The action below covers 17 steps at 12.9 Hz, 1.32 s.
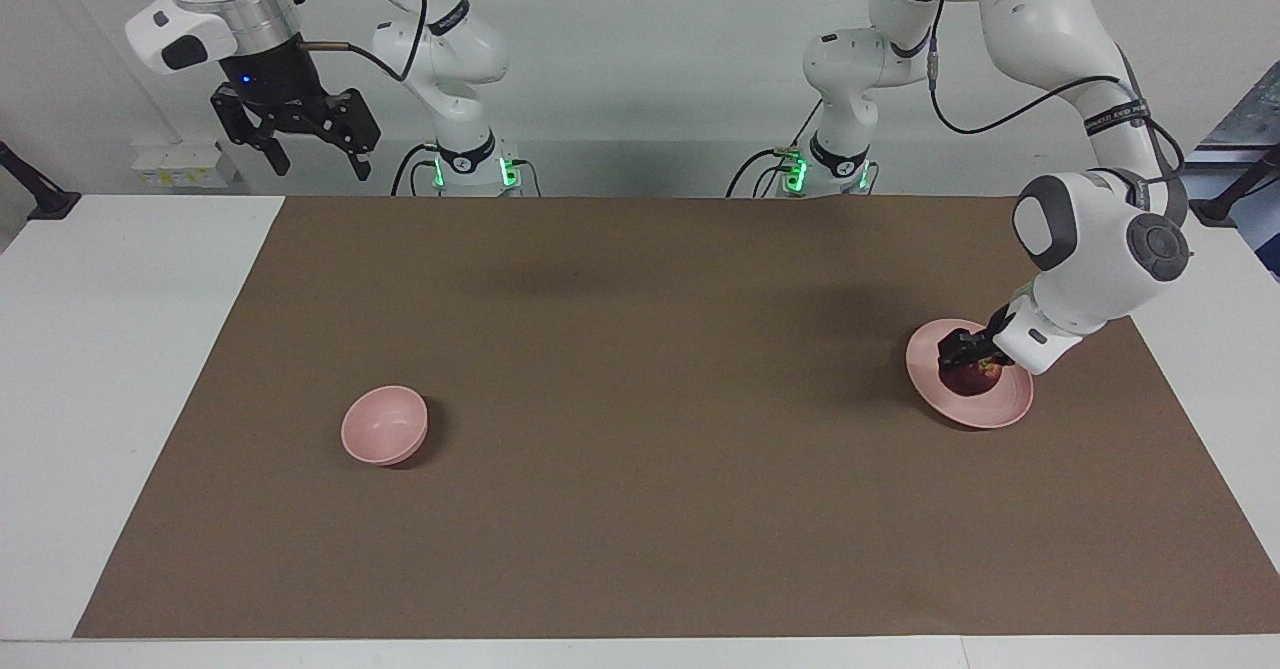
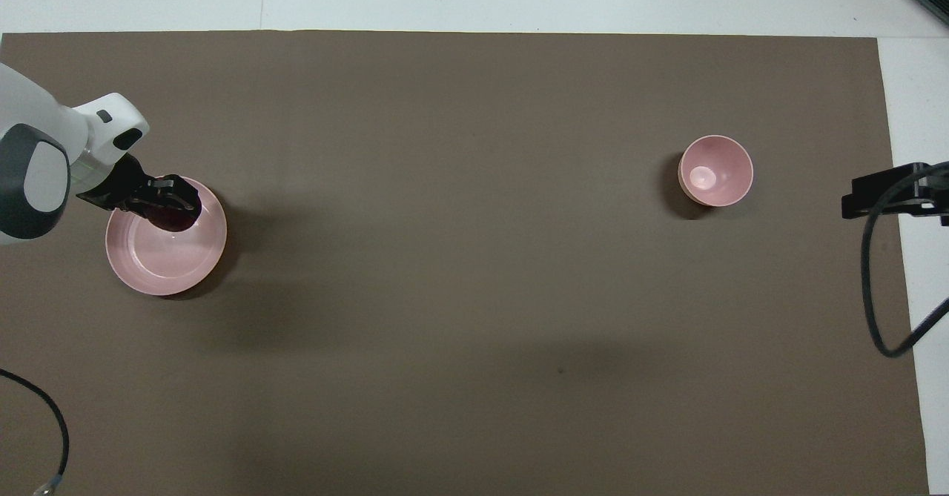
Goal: Move apple from plate to bowl
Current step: 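Lift the red apple with the left gripper and carry it toward the bowl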
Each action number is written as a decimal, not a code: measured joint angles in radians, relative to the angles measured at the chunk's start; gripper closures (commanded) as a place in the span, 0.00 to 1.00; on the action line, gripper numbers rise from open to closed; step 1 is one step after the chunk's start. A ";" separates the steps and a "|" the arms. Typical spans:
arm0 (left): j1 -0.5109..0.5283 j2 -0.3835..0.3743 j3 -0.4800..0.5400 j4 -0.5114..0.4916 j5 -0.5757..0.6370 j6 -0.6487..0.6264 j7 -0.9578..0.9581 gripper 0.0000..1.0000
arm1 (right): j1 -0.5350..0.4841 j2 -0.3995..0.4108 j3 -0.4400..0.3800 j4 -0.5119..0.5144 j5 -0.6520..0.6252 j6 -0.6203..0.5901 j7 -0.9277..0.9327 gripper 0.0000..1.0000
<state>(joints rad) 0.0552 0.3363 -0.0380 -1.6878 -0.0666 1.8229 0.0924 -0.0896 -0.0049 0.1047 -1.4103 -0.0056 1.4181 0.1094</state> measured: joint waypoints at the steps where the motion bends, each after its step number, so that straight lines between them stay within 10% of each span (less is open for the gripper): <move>1: -0.004 0.010 0.000 0.036 -0.008 -0.065 -0.028 1.00 | 0.000 0.000 0.000 0.000 0.000 0.000 0.000 0.00; 7: -0.006 0.079 0.003 0.176 -0.163 -0.339 -0.216 1.00 | 0.000 0.000 0.000 0.000 0.000 0.000 0.000 0.00; 17: -0.029 0.087 -0.014 0.185 -0.758 -0.399 -0.758 1.00 | 0.000 0.000 0.000 0.000 0.000 0.000 0.000 0.00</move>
<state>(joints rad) 0.0263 0.4231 -0.0517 -1.5032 -0.8242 1.4242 -0.6656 -0.0896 -0.0049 0.1047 -1.4103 -0.0056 1.4181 0.1094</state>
